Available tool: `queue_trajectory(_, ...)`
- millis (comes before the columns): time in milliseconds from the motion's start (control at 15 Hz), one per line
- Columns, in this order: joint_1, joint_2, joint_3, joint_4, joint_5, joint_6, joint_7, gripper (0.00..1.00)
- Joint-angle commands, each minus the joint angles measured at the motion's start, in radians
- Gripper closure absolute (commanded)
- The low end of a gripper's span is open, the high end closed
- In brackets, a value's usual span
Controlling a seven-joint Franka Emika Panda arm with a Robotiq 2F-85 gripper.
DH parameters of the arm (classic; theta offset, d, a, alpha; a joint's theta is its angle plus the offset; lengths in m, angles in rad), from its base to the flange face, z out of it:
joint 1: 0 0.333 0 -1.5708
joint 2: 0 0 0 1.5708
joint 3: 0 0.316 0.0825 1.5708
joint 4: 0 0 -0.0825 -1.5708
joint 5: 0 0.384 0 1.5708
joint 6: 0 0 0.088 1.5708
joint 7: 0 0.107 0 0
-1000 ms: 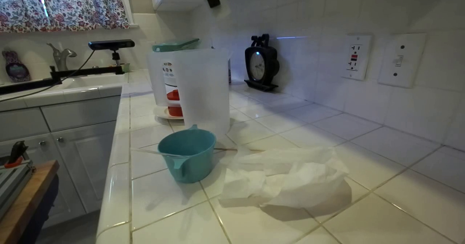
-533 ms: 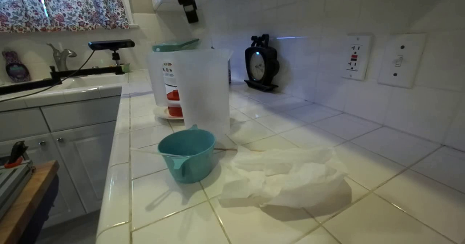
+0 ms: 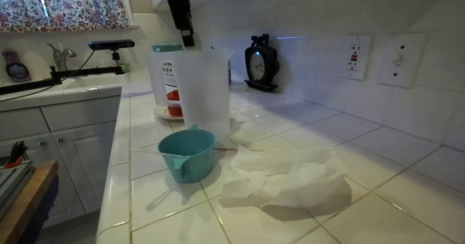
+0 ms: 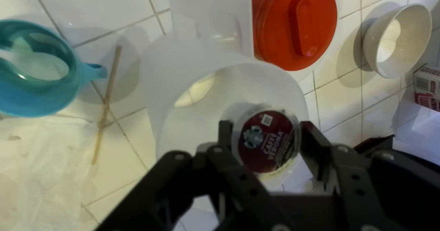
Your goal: Pick up the object and put it in the jar
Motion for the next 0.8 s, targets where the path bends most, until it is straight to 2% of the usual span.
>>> queue_trajectory(0, -0.001, 0.03, 0.002, -0.001, -0.034, 0.03, -0.012, 0.73)
queue_trajectory(733, 0.0, 0.096, 0.011, 0.01, -0.054, 0.062, -0.011, 0.73)
